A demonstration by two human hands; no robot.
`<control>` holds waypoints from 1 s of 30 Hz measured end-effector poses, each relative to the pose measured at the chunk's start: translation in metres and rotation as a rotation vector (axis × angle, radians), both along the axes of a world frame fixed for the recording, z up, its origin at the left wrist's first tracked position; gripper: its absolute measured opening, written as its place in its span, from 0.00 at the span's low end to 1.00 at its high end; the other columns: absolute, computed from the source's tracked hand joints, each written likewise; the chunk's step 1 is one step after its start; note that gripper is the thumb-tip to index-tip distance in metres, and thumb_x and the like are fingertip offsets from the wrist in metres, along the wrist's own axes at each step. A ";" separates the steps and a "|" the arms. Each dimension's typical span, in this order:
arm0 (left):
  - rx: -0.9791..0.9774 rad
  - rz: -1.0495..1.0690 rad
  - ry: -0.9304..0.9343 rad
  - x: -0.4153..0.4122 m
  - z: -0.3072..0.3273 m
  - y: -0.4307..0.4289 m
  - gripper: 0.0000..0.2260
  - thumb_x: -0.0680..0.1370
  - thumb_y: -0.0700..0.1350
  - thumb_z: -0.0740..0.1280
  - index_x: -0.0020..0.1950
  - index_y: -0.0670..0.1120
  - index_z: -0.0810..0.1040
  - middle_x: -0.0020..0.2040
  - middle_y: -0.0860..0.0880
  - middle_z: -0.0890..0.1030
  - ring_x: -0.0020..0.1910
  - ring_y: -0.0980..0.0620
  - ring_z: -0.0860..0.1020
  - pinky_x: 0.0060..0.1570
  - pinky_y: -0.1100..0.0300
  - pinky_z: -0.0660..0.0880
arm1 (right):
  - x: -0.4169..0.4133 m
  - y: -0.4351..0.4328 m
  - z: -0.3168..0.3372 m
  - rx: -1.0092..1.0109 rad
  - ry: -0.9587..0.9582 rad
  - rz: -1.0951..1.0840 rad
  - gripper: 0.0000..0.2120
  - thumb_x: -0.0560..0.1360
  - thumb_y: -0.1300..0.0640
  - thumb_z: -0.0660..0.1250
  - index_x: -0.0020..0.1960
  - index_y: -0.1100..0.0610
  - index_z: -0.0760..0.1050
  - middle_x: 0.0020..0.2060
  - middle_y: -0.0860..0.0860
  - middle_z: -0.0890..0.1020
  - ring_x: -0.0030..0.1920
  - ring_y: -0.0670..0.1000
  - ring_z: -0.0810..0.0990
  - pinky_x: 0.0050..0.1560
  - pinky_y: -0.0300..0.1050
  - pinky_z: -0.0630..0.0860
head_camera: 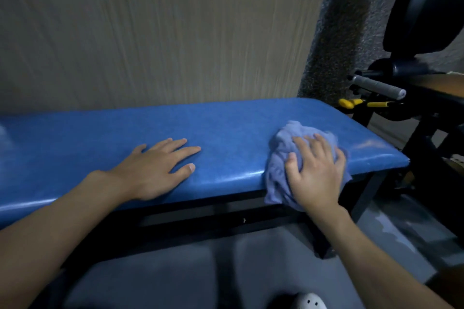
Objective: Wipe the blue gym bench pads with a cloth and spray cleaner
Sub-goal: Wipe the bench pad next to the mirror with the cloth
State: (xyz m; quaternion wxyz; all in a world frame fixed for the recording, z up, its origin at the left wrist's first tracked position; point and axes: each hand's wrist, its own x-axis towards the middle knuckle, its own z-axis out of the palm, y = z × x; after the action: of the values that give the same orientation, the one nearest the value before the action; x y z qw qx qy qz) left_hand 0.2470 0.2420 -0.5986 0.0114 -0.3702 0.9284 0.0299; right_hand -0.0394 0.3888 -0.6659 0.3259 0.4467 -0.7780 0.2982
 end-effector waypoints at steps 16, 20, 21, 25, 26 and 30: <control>-0.092 0.262 0.003 0.108 -0.013 -0.015 0.40 0.65 0.74 0.29 0.78 0.70 0.47 0.81 0.60 0.51 0.80 0.53 0.49 0.72 0.34 0.52 | 0.124 -0.045 0.005 0.065 0.088 0.246 0.20 0.72 0.47 0.62 0.59 0.56 0.80 0.56 0.57 0.82 0.63 0.58 0.77 0.56 0.59 0.68; -0.115 0.308 0.023 0.136 -0.016 -0.011 0.38 0.67 0.72 0.30 0.78 0.69 0.47 0.81 0.59 0.51 0.80 0.54 0.48 0.72 0.35 0.52 | 0.152 -0.060 0.000 -0.011 -0.057 0.112 0.18 0.73 0.50 0.60 0.57 0.55 0.81 0.55 0.56 0.83 0.64 0.57 0.77 0.61 0.61 0.66; -0.111 0.320 0.031 0.143 -0.015 -0.010 0.38 0.67 0.71 0.30 0.78 0.69 0.47 0.81 0.59 0.51 0.80 0.55 0.48 0.72 0.35 0.52 | 0.166 -0.065 0.002 -0.010 -0.072 0.124 0.18 0.73 0.50 0.60 0.56 0.55 0.81 0.55 0.56 0.83 0.64 0.57 0.77 0.62 0.62 0.66; -0.110 0.384 0.062 0.174 -0.016 -0.009 0.37 0.68 0.71 0.31 0.78 0.69 0.49 0.81 0.59 0.52 0.80 0.56 0.49 0.73 0.36 0.52 | 0.227 -0.083 0.010 0.054 -0.079 0.247 0.17 0.72 0.49 0.62 0.55 0.54 0.81 0.56 0.55 0.83 0.62 0.57 0.78 0.62 0.62 0.65; -0.105 0.396 0.061 0.179 -0.016 -0.010 0.36 0.70 0.71 0.33 0.78 0.68 0.50 0.81 0.59 0.53 0.79 0.56 0.50 0.73 0.36 0.52 | 0.244 -0.089 0.012 0.094 -0.080 0.270 0.17 0.73 0.48 0.61 0.55 0.54 0.81 0.55 0.54 0.82 0.62 0.58 0.78 0.63 0.62 0.65; -0.152 0.527 0.064 0.203 -0.004 -0.012 0.22 0.82 0.62 0.49 0.76 0.63 0.62 0.77 0.58 0.63 0.76 0.53 0.61 0.70 0.34 0.58 | 0.319 -0.109 0.026 0.308 -0.126 0.424 0.19 0.75 0.44 0.58 0.57 0.54 0.78 0.53 0.54 0.81 0.58 0.58 0.78 0.61 0.62 0.66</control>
State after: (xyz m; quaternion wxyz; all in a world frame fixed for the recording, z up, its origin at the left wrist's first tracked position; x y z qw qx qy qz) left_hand 0.4499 0.2303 -0.6025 -0.0536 -0.5977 0.7995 -0.0262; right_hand 0.2793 0.2796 -0.6398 0.1351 0.6246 -0.7220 0.2652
